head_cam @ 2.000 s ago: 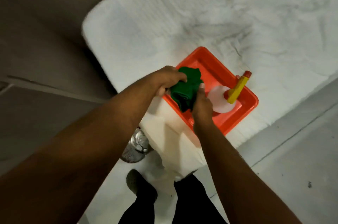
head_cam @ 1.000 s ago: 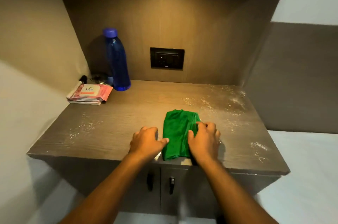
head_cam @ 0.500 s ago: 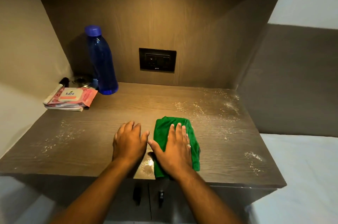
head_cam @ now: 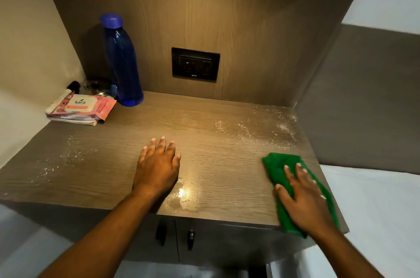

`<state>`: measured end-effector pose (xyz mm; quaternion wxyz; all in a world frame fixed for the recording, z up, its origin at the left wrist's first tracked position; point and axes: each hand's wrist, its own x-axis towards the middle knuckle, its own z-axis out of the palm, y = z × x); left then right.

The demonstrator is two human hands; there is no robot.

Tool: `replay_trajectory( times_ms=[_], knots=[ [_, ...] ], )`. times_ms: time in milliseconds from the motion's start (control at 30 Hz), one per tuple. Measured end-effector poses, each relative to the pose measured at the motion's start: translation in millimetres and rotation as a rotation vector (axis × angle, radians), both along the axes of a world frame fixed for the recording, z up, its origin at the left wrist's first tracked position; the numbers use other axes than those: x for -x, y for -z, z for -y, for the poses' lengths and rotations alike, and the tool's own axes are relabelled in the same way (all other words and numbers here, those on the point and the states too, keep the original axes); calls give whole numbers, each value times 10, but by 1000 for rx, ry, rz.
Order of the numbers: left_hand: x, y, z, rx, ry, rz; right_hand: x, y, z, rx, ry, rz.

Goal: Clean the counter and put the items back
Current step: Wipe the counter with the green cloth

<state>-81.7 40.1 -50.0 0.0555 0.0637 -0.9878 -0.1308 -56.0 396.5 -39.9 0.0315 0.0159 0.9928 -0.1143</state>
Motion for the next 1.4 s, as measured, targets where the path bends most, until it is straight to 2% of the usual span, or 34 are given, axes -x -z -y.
replay_trajectory(
  times_ms=[67, 167, 233, 333, 400, 467, 533, 633, 700, 800, 867, 933, 1067, 1133, 1200, 1267, 1400],
  knots=[
    [-5, -22, -22, 10, -1, 23, 245, -17, -78, -39, 158, -16],
    [25, -39, -55, 61, 8, 54, 730, -38, 322, -65, 397, 56],
    [44, -25, -58, 85, 6, 66, 1020, -49, 857, -57, 402, 112],
    [59, -15, -42, 90, 9, 68, 1065, -21, 1721, -29, 66, 77],
    [50, -6, -34, 90, 13, 73, 850, 10, 1865, -17, -242, 47],
    [49, -3, -24, 89, 22, 71, 680, 2, 1482, -5, -477, 28],
    [49, 1, -11, 81, 30, 72, 617, -8, 802, -20, -507, 16],
    [52, 14, -7, 80, 25, 67, 631, -61, -200, -53, -196, 18],
    [60, 27, -10, 83, 16, 58, 774, -40, -436, -46, 25, 29],
    [85, 37, -19, 97, 13, 69, 1226, 29, -52, -74, 354, 41],
    [90, 40, -32, 104, -3, 61, 1591, -13, 453, -75, 466, 89],
    [82, 57, -24, 102, -15, 62, 1833, -74, 1070, -39, 343, 115],
    [101, 95, -26, 93, -19, 47, 1713, -84, 2301, 18, -262, 89],
    [106, 84, -17, 101, -20, 47, 1548, -101, 2422, 13, -556, 105],
    [94, 66, -15, 105, -12, 59, 1564, -113, 2088, 35, -702, 93],
    [85, 48, -17, 96, -8, 67, 1693, -125, 1552, 57, -668, 74],
    [75, 55, 1, 85, -5, 55, 2101, -116, 391, -17, -292, 38]
  ],
)
